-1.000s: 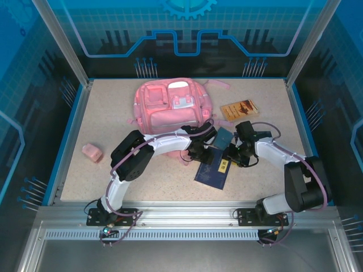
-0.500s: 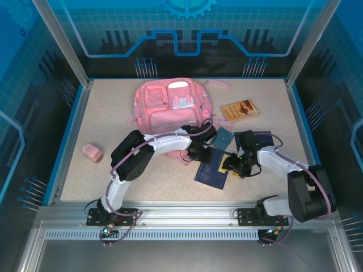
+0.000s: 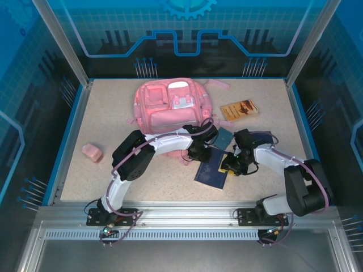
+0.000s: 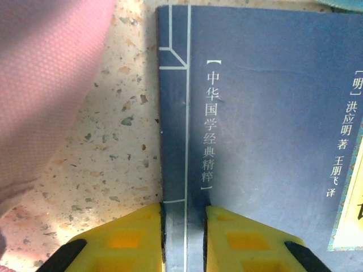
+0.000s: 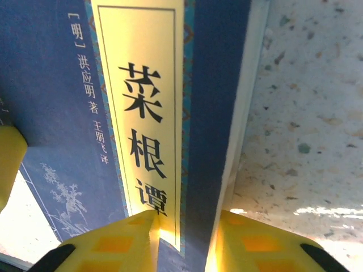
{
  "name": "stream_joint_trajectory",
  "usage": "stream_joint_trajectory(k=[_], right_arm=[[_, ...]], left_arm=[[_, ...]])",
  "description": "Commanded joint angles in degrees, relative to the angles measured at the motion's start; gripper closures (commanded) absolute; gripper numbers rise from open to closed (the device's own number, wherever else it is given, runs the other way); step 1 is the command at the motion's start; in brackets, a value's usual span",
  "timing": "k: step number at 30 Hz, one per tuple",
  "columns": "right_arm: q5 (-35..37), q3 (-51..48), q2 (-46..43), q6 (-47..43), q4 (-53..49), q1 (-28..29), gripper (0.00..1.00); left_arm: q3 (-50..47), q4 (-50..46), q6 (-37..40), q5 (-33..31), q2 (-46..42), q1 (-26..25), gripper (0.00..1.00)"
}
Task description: Pack books, pencil case, and school supplies into a backpack
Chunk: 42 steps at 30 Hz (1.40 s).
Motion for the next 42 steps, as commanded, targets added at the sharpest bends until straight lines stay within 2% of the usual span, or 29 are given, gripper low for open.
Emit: stream_joint_trajectory(k=[1, 7, 13, 16, 19, 23, 26, 36, 42], right_arm=[[-1.2, 2.6, -1.8, 0.3, -1.1, 1.2, 0.74], [1.1, 4.1, -3.2, 0.5, -4.5, 1.5, 0.84], [2.1, 3.8, -4.7, 0.6, -4.5, 1.5, 0.98], [2.7, 4.1, -6.6, -0.5, -5.0, 1.5, 1.00], [2.8, 5.0, -10.4, -2.4, -6.1, 0.7, 1.00], [1.0, 6.3, -17.4, -5.7, -7.1, -0.8, 1.00], [-1.9, 8.4, -21.0, -8.3, -8.0, -1.9, 1.00], [-14.6, 18.1, -23.4, -14.0, -7.3, -2.8, 1.00], [-23.0, 22.1, -19.7, -14.7, -3.3, -2.9, 1.00]], left_arm=[[-1.7, -3.9, -1.8, -3.7, 6.9, -1.5, 0.79], [-1.8, -4.2, -2.2, -4.1, 7.2, -1.6, 0.79], [-0.6, -4.0, -0.8, -3.6, 3.9, -1.3, 0.77], [0.3, -3.8, 0.0, -2.6, -0.1, -0.2, 0.69], [0.3, -2.4, 1.0, -0.3, -5.8, 1.7, 0.53], [-1.5, 1.2, 1.5, 5.1, -13.5, 5.3, 0.33], [-4.0, 4.5, 0.7, 10.0, -17.9, 8.2, 0.23], [-15.0, 18.3, -3.8, 24.3, -27.8, 15.7, 0.01], [-20.1, 28.0, -6.8, 32.0, -31.1, 18.5, 0.01]])
